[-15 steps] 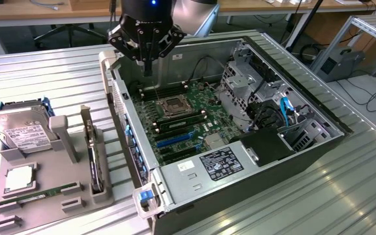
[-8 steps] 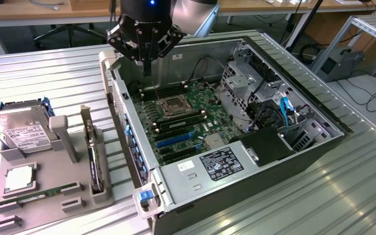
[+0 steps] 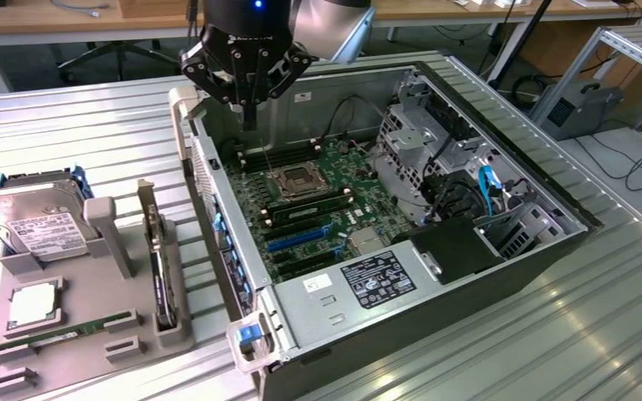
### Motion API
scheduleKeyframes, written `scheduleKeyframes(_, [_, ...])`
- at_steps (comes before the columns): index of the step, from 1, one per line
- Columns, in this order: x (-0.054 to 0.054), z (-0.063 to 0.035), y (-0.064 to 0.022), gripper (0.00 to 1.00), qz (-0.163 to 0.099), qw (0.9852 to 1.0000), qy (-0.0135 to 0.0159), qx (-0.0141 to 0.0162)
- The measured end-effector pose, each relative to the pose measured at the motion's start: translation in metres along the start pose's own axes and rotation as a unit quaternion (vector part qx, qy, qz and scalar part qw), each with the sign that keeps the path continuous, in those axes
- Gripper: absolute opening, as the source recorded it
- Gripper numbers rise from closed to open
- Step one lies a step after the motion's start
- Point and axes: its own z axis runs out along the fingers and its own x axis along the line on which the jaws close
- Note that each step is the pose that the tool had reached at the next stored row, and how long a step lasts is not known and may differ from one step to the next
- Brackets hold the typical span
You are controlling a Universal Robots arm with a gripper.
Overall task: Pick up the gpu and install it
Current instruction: 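Reach for the gpu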
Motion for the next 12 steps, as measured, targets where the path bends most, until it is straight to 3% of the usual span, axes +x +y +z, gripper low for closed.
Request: scheduleKeyframes(12, [0.003, -0.0001, -0.0002, 0.11, 0.0, 1.0, 0.0, 0.0])
